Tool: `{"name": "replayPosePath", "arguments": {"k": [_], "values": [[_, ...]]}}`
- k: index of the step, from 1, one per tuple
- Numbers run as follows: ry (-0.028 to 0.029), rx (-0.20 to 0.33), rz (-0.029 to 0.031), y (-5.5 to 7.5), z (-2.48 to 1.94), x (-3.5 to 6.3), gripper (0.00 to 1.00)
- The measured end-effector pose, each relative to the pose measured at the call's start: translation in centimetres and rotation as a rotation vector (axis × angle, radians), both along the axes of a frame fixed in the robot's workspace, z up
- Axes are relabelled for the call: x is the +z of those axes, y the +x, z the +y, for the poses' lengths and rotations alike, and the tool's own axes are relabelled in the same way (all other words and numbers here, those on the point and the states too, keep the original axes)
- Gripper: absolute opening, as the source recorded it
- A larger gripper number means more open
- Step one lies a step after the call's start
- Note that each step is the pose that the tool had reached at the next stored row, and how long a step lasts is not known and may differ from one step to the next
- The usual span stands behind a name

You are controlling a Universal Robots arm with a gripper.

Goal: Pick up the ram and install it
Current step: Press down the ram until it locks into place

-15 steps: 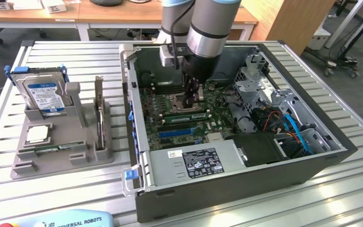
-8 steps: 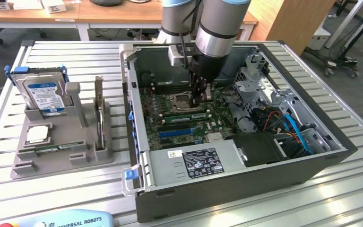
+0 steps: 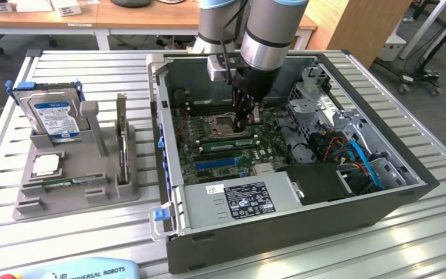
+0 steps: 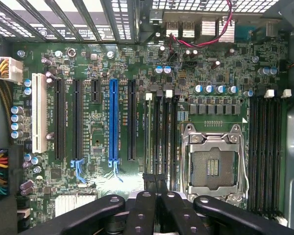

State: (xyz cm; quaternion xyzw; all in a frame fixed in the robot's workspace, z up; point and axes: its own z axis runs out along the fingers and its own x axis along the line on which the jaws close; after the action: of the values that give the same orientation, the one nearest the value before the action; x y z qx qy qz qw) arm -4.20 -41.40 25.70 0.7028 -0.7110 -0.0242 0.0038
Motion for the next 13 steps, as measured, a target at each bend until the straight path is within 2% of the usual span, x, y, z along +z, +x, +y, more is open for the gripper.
{"name": "replayPosePath", "arguments": {"k": [9,13], "values": [[0.0000,0.000,0.0000,0.00,0.00,0.00,0.10],[0.0000,-0.039,0.0000,0.01,0.00,0.00,0.10]]}}
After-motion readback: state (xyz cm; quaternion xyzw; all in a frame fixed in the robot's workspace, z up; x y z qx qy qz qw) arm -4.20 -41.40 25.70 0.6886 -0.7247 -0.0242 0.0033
